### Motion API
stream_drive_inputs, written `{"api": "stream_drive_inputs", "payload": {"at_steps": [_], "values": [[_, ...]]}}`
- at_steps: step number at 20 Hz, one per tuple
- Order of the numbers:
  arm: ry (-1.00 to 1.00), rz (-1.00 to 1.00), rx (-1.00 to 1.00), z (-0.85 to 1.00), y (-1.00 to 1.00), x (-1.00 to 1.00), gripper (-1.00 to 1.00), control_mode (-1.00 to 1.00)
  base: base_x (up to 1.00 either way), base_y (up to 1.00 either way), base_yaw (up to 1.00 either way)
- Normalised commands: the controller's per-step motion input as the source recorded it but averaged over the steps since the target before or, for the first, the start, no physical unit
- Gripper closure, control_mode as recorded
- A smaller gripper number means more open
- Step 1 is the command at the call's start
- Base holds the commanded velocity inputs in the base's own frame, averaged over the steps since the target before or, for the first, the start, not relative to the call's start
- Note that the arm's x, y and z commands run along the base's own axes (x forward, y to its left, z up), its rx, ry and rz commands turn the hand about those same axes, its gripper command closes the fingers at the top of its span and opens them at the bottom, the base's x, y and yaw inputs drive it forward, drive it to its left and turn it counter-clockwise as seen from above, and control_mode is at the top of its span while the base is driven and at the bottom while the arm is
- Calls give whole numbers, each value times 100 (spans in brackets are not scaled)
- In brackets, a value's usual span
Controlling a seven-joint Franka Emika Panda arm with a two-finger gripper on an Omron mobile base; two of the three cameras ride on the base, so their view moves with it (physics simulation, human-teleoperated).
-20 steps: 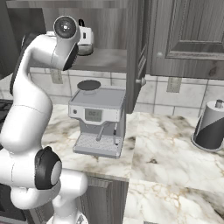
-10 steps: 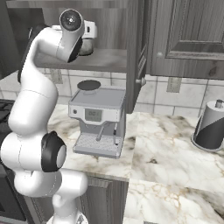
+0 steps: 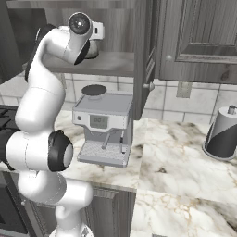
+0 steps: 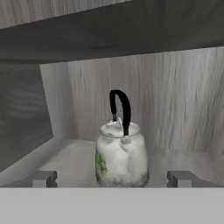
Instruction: Open the cabinet, pick the kettle from the cabinet, and place it in the sink.
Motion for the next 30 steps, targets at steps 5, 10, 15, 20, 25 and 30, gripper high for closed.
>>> {"api": "stream_drive_inputs", "payload": {"at_steps": [5,10,15,20,25,30], "values": [[-6,0,2,0,1,34,-100,-100,0,0,0],[-1,0,0,7,8,25,-100,-100,0,0,0],[0,0,0,8,4,16,-100,-100,0,0,0],[0,0,0,2,10,19,-100,-100,0,0,0],[0,0,0,-5,11,22,-100,-100,0,0,0],[0,0,0,-4,5,26,-100,-100,0,0,0]]}}
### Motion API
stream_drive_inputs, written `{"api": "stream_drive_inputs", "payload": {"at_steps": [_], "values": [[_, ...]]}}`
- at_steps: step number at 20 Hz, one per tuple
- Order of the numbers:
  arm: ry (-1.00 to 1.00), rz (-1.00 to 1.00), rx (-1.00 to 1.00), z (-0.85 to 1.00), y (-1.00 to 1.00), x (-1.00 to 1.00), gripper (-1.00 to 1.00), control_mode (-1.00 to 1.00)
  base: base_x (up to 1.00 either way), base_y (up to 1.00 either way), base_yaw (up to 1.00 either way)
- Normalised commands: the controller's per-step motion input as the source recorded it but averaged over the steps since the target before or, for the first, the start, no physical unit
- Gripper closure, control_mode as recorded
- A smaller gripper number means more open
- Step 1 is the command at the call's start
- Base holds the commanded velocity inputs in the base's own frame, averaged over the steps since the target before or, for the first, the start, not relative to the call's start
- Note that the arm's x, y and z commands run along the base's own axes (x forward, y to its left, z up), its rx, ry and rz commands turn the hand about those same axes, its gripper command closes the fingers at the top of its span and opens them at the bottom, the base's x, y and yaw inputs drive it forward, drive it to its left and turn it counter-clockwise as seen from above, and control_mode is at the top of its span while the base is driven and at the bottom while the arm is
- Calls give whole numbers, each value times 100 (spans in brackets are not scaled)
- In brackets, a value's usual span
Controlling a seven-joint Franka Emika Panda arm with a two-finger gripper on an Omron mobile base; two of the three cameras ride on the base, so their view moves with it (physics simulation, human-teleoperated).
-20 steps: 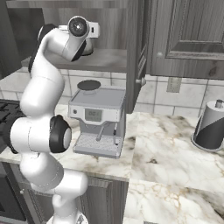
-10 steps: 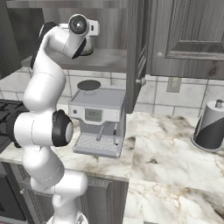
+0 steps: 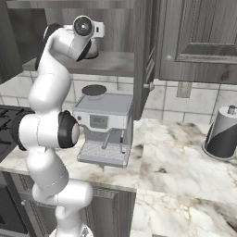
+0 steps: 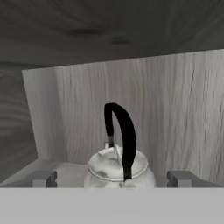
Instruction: Open the cabinet, pick the kettle from the cabinet, and place it in the sink.
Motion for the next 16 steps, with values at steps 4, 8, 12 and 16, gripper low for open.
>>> {"api": "stream_drive_inputs", "payload": {"at_steps": [4,8,12,16], "values": [[0,0,0,0,0,25,-100,-100,0,0,0],[0,0,0,0,0,16,-100,-100,0,0,0],[2,0,0,0,0,11,-100,-100,0,0,0],[4,0,0,0,0,15,-100,-100,0,0,0]]}}
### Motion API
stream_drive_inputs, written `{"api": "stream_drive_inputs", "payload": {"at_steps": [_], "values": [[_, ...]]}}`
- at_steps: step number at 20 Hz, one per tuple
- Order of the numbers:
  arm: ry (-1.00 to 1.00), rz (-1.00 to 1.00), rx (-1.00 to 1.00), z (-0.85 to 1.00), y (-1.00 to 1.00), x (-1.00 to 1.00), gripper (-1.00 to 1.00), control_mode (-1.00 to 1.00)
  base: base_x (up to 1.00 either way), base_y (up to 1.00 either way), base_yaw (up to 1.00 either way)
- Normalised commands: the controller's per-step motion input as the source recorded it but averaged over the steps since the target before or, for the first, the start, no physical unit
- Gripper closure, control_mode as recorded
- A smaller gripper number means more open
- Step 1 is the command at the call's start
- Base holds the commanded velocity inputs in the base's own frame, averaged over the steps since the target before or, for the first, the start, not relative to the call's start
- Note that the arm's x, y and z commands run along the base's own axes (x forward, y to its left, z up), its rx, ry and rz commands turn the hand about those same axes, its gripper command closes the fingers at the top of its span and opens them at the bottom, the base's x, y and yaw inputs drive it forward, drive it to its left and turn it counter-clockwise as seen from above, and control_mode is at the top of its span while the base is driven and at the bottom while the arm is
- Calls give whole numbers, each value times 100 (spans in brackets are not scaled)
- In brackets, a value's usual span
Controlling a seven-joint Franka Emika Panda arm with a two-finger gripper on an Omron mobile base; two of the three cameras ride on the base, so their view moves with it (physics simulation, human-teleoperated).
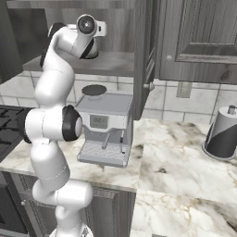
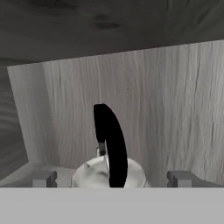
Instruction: Open the cabinet, pick the kettle from the cabinet, and place it in the sink.
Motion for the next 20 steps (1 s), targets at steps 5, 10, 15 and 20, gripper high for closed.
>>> {"api": "stream_drive_inputs", "payload": {"at_steps": [5,10,15,20], "values": [[2,0,0,0,0,14,-100,-100,0,0,0],[0,0,0,0,0,11,-100,-100,0,0,0],[0,0,0,-3,1,5,-100,-100,0,0,0],[0,0,0,-5,8,5,-100,-100,0,0,0]]}}
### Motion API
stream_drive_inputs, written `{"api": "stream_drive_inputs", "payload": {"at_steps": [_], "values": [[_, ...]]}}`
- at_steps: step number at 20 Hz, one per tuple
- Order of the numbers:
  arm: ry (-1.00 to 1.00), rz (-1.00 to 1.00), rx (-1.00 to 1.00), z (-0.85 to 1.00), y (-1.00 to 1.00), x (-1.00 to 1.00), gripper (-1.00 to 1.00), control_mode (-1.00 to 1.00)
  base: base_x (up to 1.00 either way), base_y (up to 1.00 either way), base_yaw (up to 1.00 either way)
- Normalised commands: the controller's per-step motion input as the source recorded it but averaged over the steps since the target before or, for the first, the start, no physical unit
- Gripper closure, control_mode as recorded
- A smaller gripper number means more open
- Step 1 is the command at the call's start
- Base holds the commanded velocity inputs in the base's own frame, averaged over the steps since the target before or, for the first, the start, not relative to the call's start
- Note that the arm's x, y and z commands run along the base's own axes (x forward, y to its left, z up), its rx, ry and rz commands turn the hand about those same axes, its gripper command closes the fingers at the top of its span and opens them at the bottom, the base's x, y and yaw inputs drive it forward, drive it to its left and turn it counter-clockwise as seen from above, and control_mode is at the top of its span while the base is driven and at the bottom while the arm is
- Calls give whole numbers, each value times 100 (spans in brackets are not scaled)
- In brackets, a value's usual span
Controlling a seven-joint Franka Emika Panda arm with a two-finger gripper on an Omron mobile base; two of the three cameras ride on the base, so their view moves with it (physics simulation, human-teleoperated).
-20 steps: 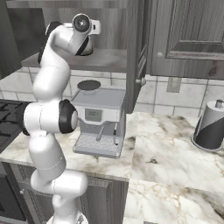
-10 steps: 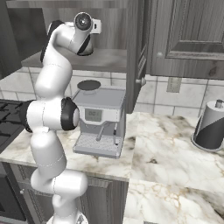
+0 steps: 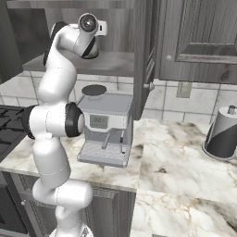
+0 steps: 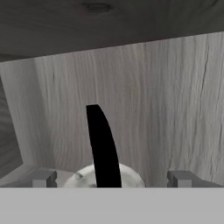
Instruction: Open the cabinet, pick the kettle from the cabinet, and place it in the sink.
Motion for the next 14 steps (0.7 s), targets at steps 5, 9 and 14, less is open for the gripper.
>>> {"api": "stream_drive_inputs", "payload": {"at_steps": [5,9,14], "values": [[0,0,0,-3,8,8,-100,-100,0,0,0],[0,0,0,-3,1,10,-100,-100,0,0,0],[0,0,0,0,0,5,-100,-100,0,0,0]]}}
